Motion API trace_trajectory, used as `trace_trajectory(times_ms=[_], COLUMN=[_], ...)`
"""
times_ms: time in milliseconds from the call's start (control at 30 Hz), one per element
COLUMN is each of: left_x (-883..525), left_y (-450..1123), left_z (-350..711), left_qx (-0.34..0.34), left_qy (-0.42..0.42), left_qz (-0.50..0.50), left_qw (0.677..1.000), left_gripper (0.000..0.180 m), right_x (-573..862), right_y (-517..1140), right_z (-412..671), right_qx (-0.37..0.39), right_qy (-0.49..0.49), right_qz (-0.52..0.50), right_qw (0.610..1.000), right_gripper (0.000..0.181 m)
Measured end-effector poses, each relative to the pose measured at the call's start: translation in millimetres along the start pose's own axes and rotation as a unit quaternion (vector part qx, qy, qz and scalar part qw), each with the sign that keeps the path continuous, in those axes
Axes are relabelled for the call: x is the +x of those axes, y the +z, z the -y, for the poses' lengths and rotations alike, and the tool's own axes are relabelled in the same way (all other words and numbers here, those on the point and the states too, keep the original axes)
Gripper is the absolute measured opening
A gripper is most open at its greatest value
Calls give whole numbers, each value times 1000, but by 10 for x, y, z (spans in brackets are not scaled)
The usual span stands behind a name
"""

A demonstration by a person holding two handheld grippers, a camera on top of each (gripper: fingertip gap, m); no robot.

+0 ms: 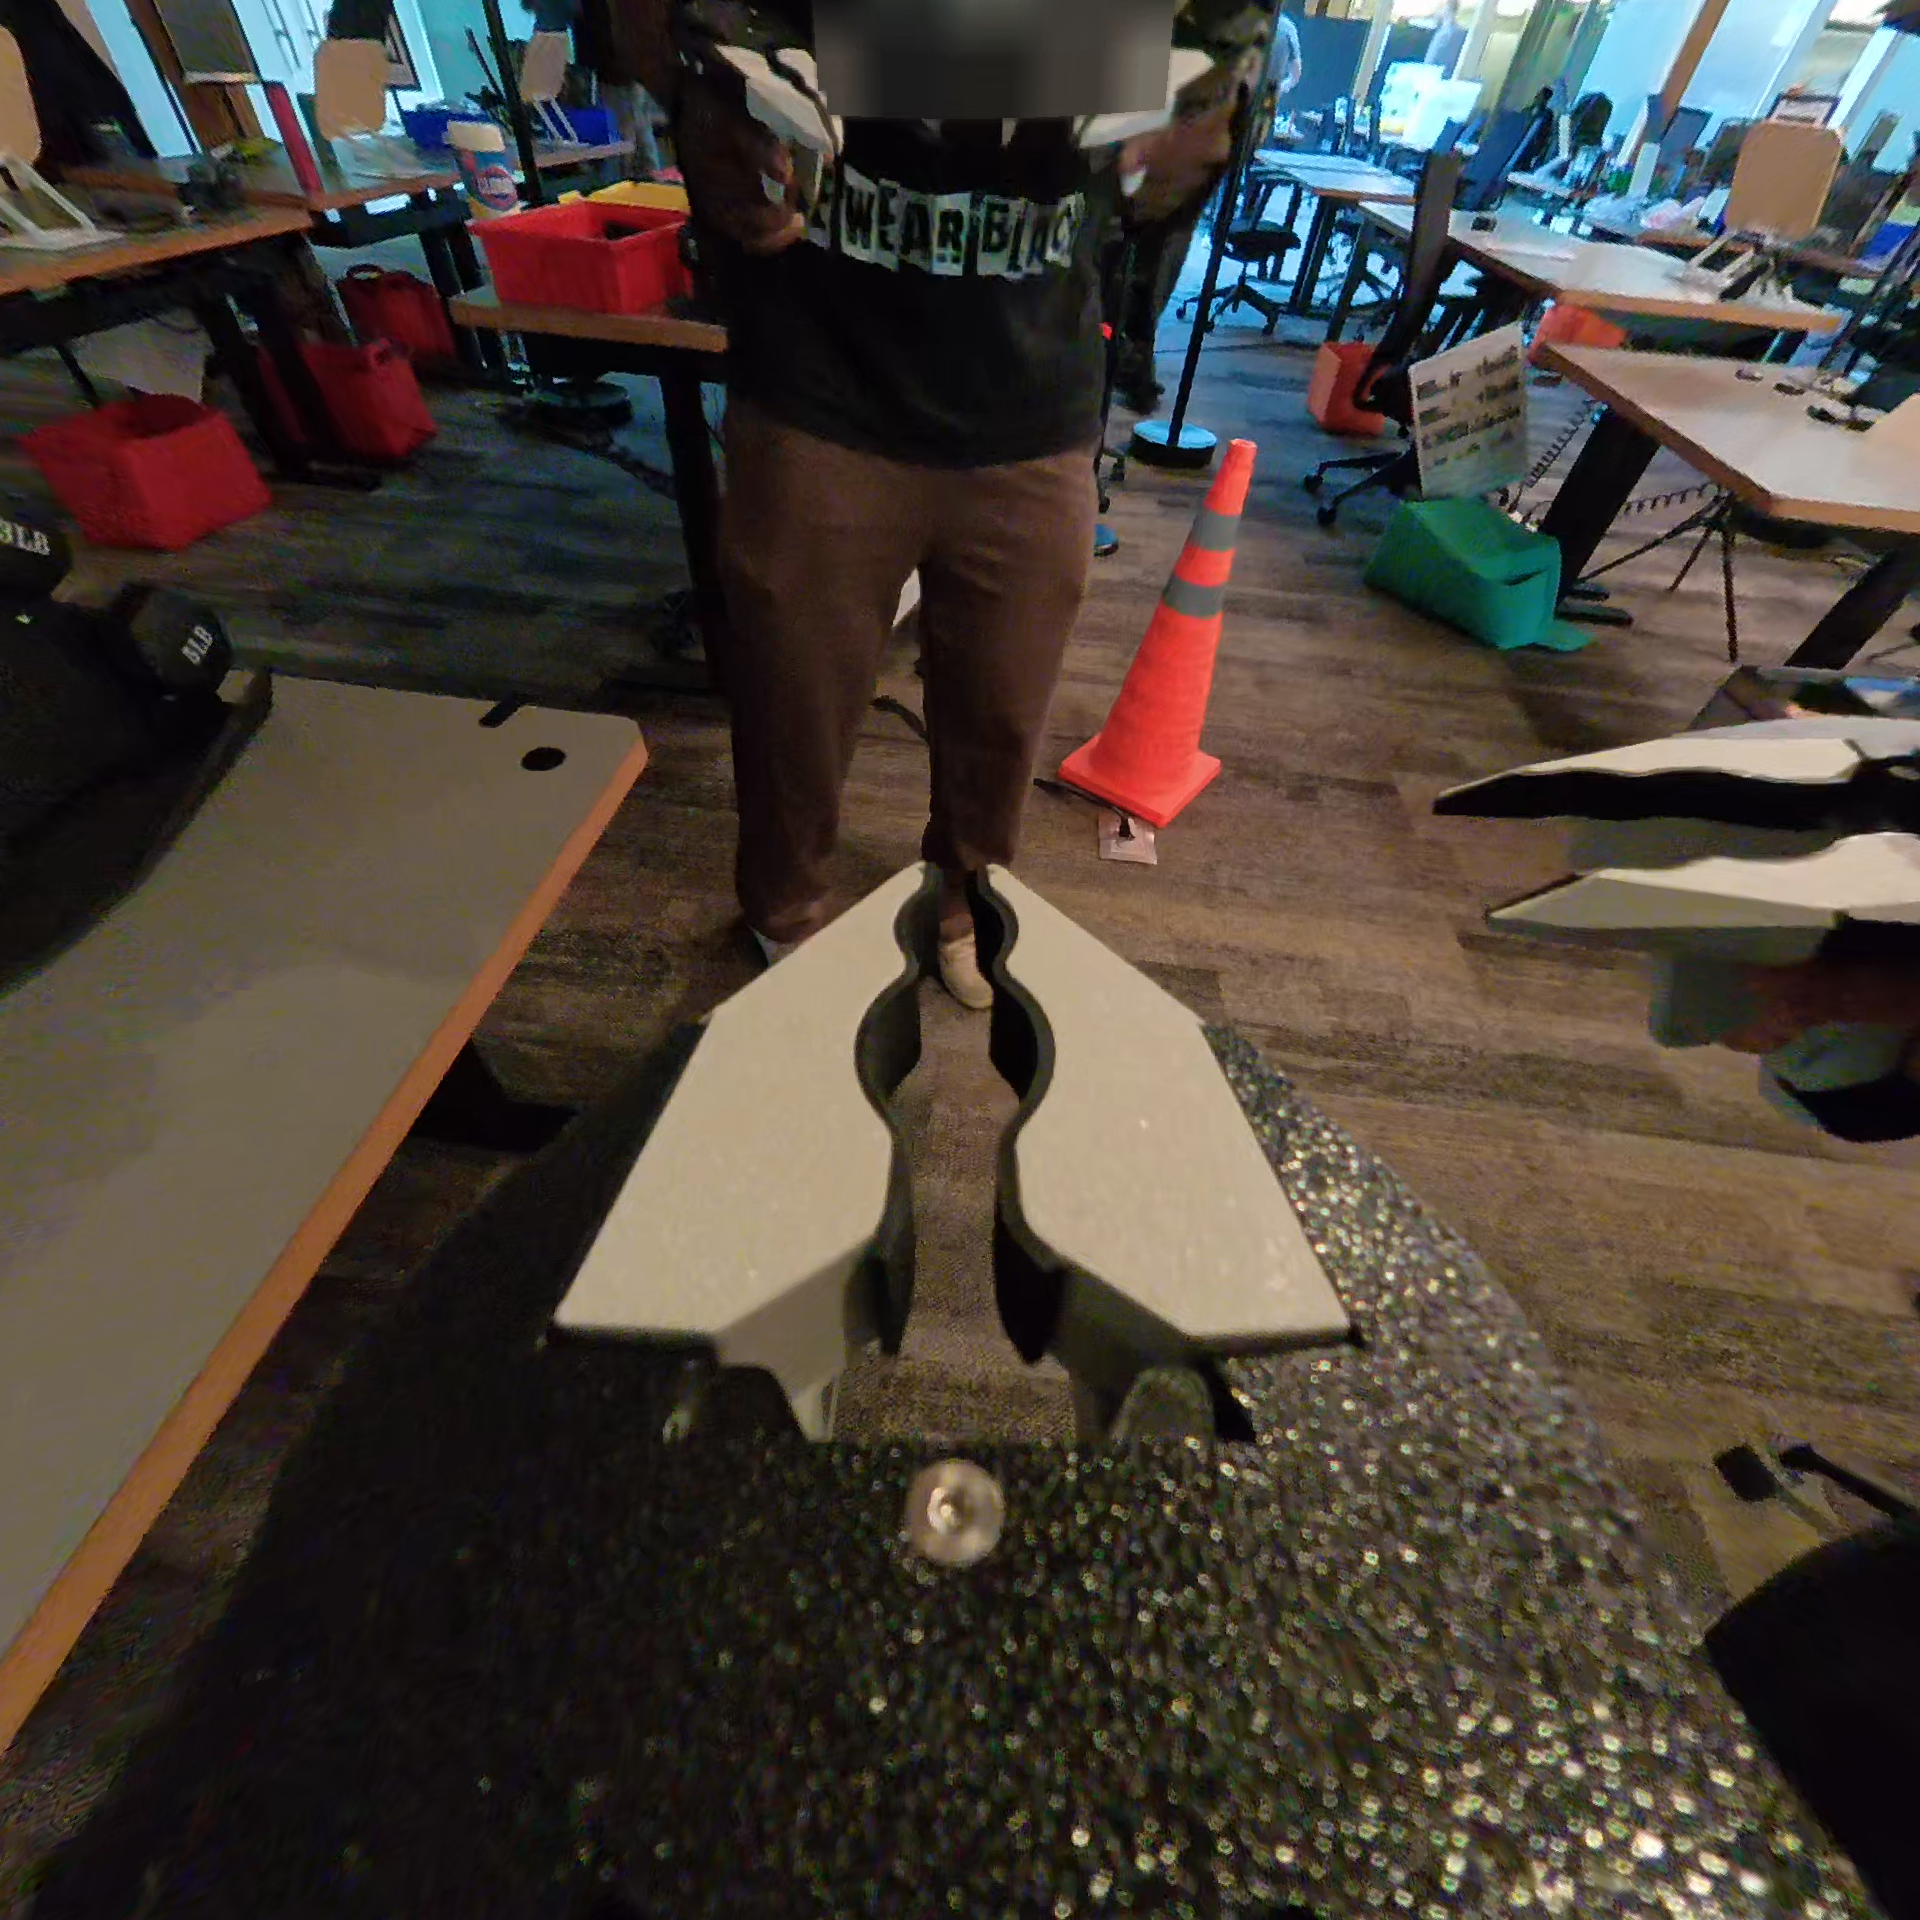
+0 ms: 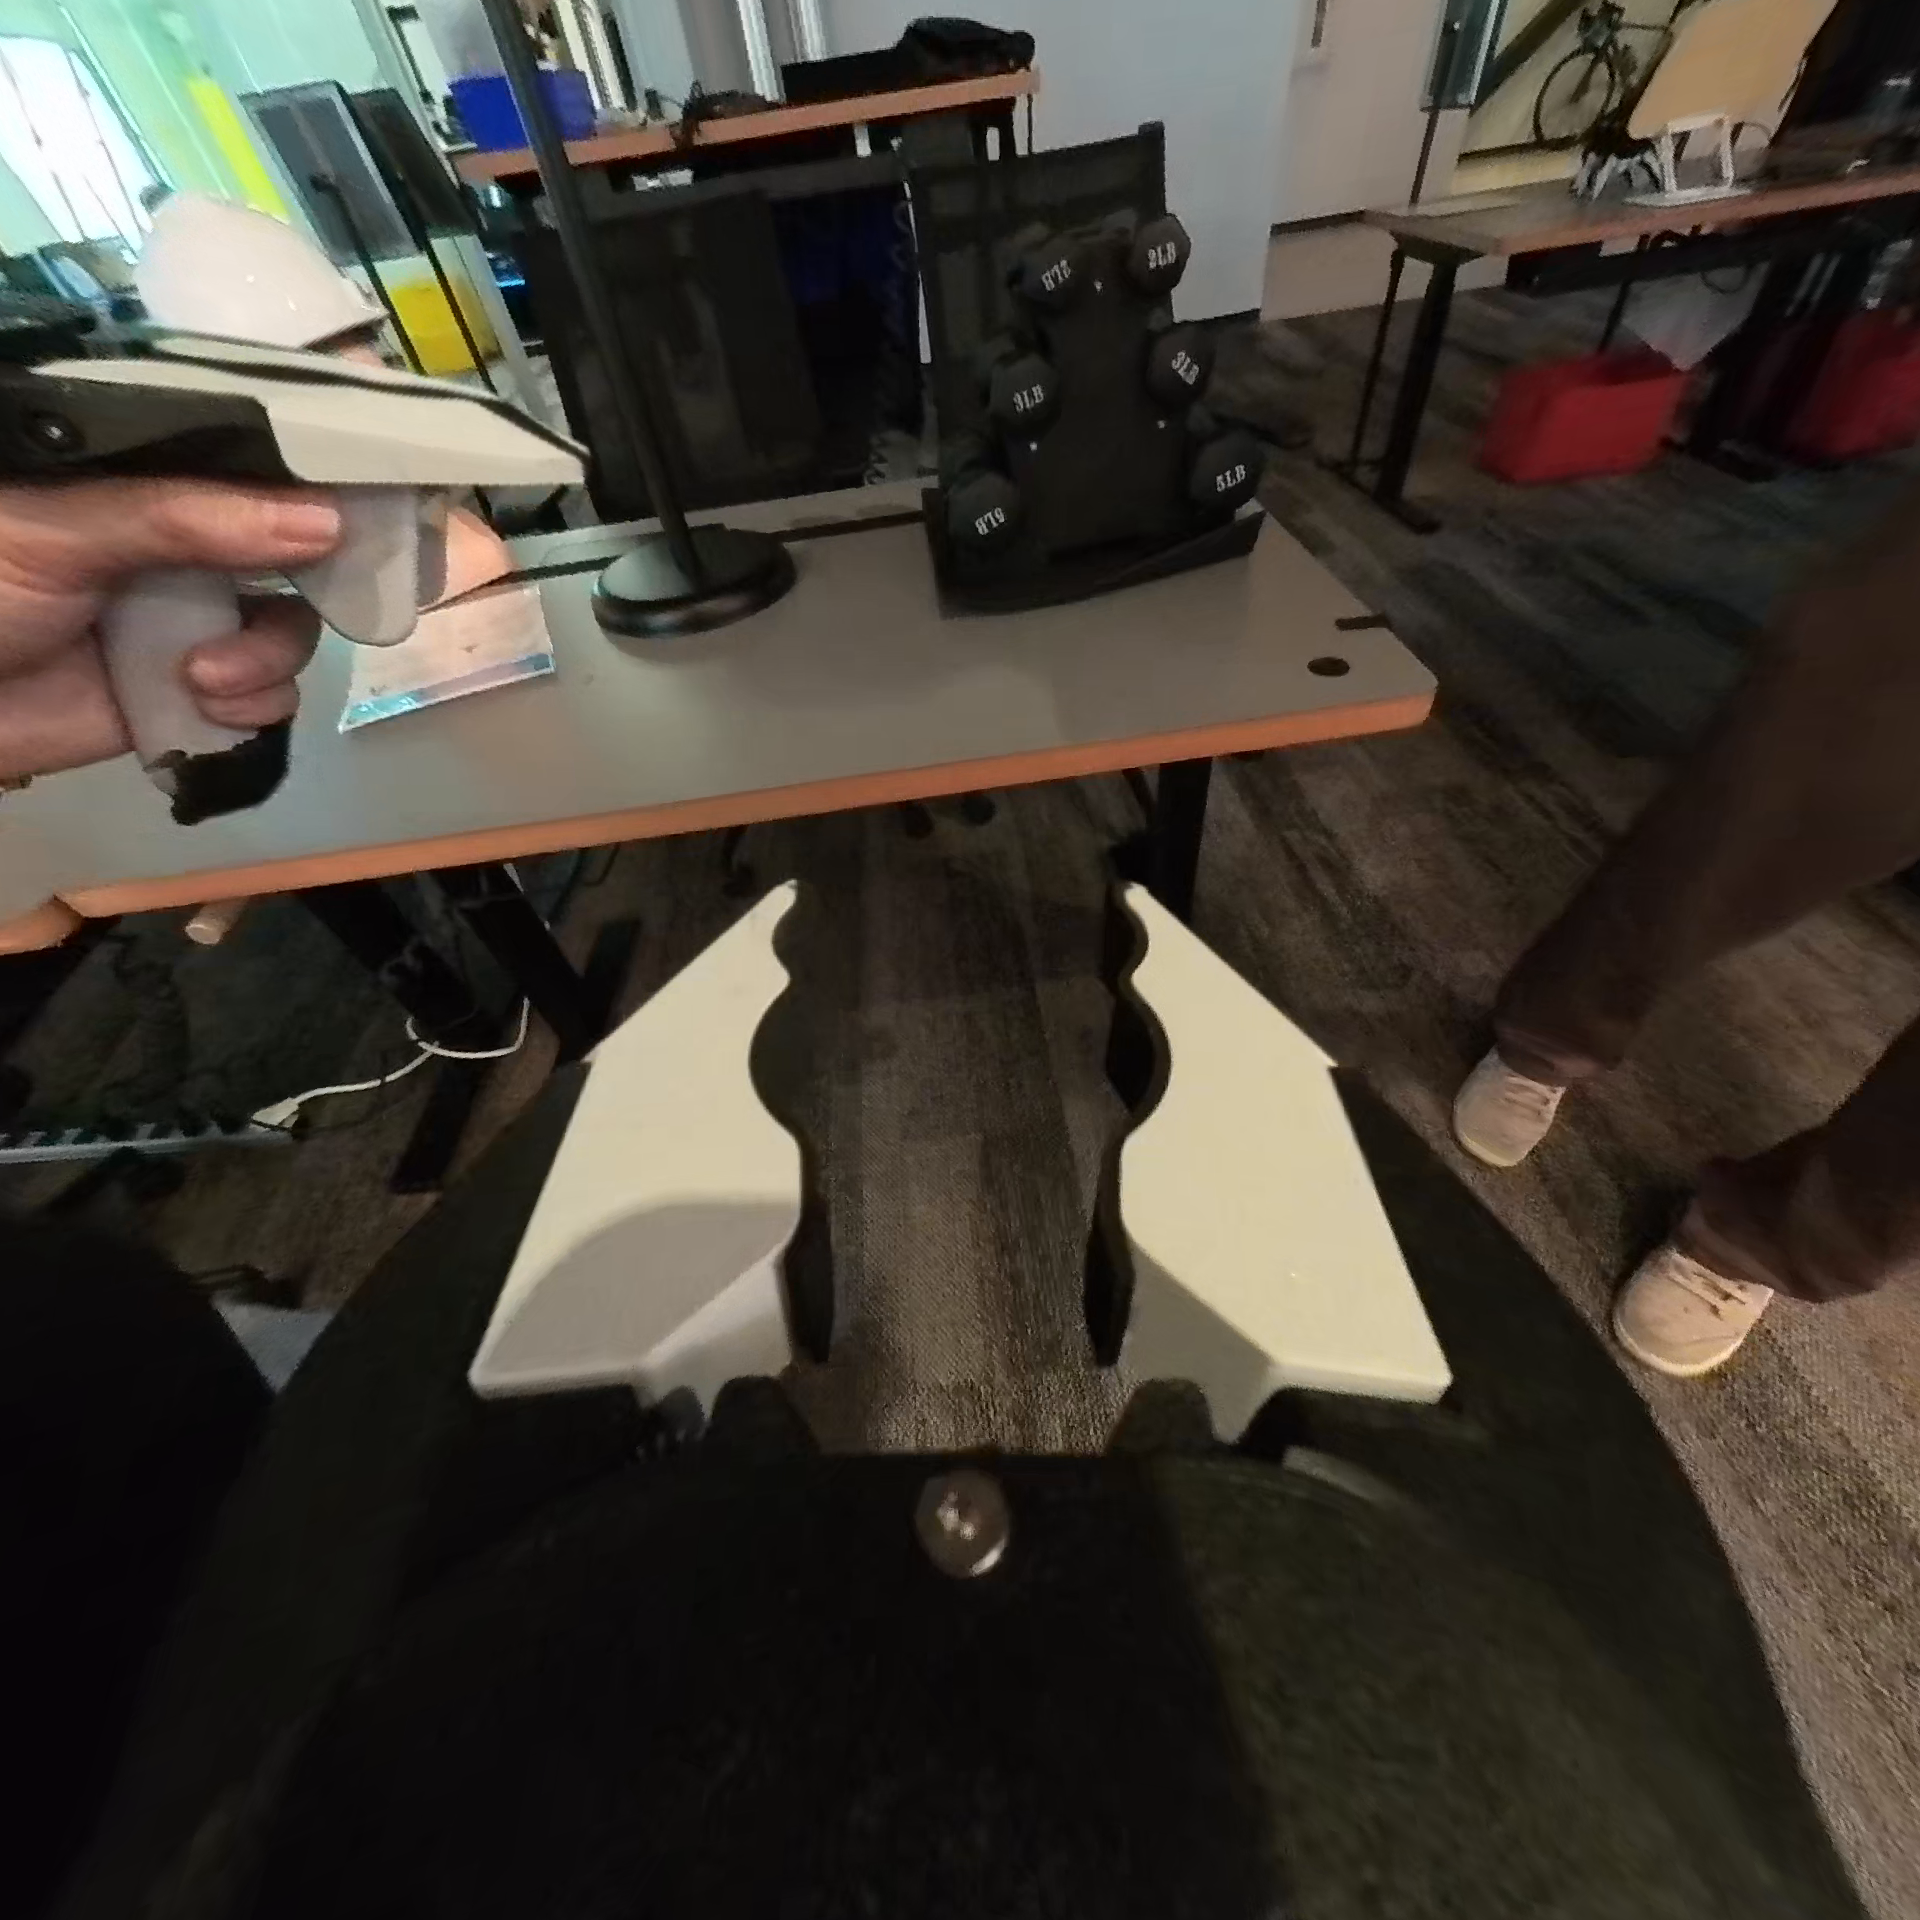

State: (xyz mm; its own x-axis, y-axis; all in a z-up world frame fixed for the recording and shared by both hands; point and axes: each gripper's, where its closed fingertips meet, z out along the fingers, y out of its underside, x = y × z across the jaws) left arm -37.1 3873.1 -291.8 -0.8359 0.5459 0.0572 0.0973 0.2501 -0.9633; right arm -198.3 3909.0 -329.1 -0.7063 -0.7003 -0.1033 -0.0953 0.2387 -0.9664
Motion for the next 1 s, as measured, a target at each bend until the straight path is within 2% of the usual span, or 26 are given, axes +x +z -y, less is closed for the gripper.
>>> trace_trajectory(times_ms=[333,667,1000], left_x=[-31,-153,-195], left_y=[-237,-292,405], left_z=[-33,33,214], left_qx=[7,27,14], left_qy=[-15,-38,-28], left_qz=[51,74,1], left_qw=[999,996,1000], left_gripper=[5,5,5], right_x=[111,129,726], right_y=[253,432,430], right_z=[63,192,253], right_qx=[-3,4,23], right_qy=[-28,-47,-17], right_qz=[32,47,-28], right_qw=[999,998,999], right_gripper=[87,102,104])
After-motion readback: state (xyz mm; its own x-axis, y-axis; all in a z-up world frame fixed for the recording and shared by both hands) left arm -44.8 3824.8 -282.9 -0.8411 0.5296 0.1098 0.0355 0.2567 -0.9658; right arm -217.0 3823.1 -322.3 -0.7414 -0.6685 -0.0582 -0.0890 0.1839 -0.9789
